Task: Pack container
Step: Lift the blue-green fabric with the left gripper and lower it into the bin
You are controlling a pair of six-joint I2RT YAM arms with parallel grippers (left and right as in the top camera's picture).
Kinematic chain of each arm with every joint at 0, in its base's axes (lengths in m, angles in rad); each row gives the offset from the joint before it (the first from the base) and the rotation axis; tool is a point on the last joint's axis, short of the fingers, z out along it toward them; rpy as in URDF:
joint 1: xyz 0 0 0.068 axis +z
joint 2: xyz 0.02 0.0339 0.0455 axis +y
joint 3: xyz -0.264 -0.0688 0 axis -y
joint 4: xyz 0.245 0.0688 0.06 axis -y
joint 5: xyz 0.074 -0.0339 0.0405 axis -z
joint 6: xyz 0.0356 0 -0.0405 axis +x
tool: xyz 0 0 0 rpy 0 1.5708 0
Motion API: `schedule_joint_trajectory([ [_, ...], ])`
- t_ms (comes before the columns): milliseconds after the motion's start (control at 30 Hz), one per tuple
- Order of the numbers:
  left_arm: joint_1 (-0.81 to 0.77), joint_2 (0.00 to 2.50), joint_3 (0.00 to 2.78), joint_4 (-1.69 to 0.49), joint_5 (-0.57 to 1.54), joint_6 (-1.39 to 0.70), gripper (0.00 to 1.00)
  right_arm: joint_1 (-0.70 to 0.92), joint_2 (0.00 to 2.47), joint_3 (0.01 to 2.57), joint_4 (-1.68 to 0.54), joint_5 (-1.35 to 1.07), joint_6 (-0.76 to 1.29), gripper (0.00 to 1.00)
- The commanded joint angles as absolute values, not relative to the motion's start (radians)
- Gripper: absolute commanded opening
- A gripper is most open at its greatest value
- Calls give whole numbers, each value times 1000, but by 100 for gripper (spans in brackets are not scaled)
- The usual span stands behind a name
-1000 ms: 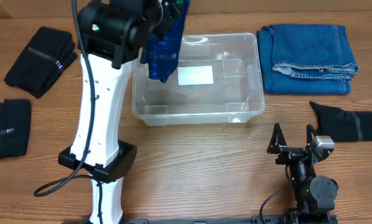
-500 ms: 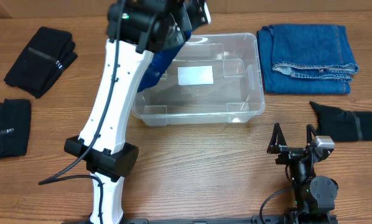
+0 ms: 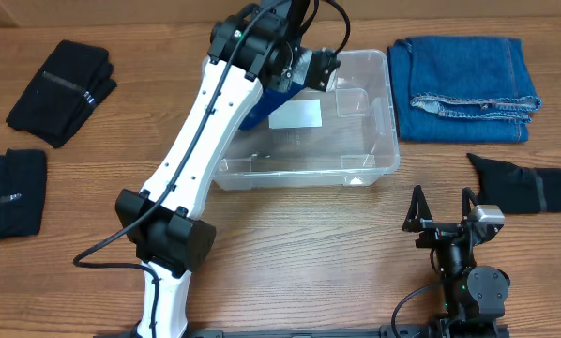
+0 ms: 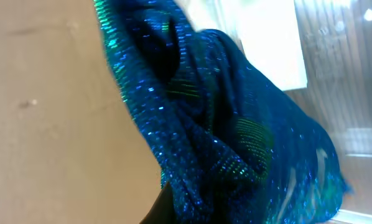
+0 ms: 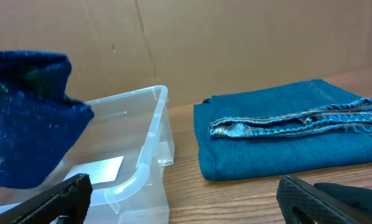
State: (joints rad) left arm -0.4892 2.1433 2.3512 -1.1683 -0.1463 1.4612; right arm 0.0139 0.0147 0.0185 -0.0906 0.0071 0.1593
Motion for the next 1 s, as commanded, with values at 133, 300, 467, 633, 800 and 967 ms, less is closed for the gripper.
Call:
schedule_joint_trajectory([
  [133, -495, 2127, 2273, -1062, -134, 1610, 4, 16, 3, 8, -84, 14, 157, 100],
  [300, -498, 2127, 2253, -1049, -39, 1578, 47, 16, 3, 8, -84, 14, 157, 100],
  [467, -525, 2127, 2253, -1035, 80, 1468, 88, 16, 3, 8, -84, 14, 157, 100],
  [633, -549, 2127, 2253, -1000, 73, 1132, 92, 16, 3, 8, -84, 14, 157, 100],
  [800, -550, 2127, 2253, -1066, 80, 863, 69, 16, 3, 8, -84, 14, 157, 100],
  [967, -550, 2127, 2253, -1152, 98, 608, 14, 16, 3, 8, -84, 14, 157, 100],
])
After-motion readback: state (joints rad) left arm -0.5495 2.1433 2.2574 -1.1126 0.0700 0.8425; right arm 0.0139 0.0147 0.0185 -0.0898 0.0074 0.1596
